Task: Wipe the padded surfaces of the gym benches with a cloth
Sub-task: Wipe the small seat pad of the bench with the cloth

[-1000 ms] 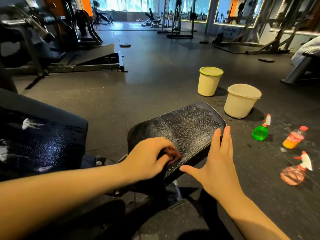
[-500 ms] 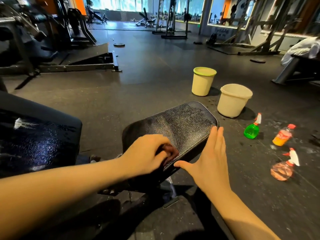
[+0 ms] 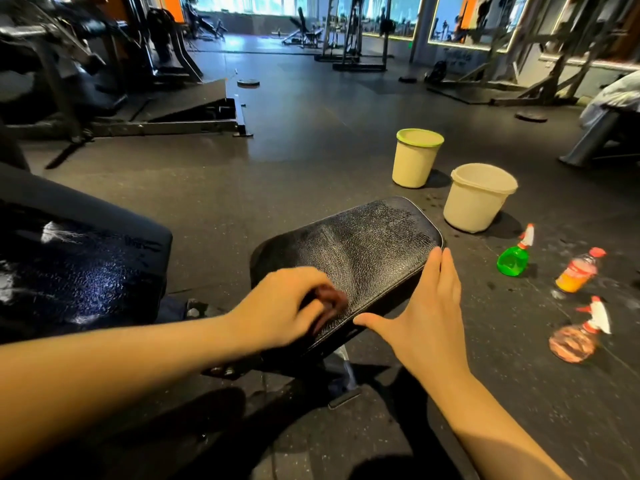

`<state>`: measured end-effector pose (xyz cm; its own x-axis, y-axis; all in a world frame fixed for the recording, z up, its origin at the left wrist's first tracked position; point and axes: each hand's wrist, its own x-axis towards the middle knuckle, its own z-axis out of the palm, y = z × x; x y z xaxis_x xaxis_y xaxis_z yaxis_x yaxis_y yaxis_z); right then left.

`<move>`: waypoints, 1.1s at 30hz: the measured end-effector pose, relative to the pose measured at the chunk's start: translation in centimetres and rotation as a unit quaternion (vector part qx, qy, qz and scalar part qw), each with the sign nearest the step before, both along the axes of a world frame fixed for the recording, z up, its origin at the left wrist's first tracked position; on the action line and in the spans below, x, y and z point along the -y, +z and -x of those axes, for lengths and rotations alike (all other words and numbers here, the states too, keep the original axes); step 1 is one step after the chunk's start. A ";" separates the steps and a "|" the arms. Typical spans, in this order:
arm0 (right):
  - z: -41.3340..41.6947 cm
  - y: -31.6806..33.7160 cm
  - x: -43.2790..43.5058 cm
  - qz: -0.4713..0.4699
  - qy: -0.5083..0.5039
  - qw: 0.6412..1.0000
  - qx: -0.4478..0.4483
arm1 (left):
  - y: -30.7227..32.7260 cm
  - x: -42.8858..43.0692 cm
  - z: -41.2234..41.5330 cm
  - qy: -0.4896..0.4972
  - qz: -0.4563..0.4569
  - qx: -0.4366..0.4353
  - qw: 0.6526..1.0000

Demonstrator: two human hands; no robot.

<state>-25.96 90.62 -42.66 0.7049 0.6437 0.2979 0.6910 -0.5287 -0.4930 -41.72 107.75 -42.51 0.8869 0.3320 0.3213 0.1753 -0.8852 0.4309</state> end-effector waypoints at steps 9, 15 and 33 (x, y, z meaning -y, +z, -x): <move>-0.1 0.1 -0.1 0.009 -0.001 1.000 0.008 | 1.6 -1.1 -5.3 0.076 0.027 0.052 0.995; -0.9 0.4 0.5 0.003 0.006 1.000 0.018 | -0.6 -4.4 0.4 0.096 -0.010 -0.007 0.995; -4.6 3.4 -0.3 0.145 -0.010 0.978 0.147 | 0.9 -9.7 -5.6 0.186 -0.008 0.000 0.983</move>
<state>-21.39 90.96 -39.25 0.6296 0.7179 0.2970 0.7684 -0.6318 -0.1017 -36.15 117.49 -41.63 0.7052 0.6276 0.3299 0.4872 -0.7669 0.4177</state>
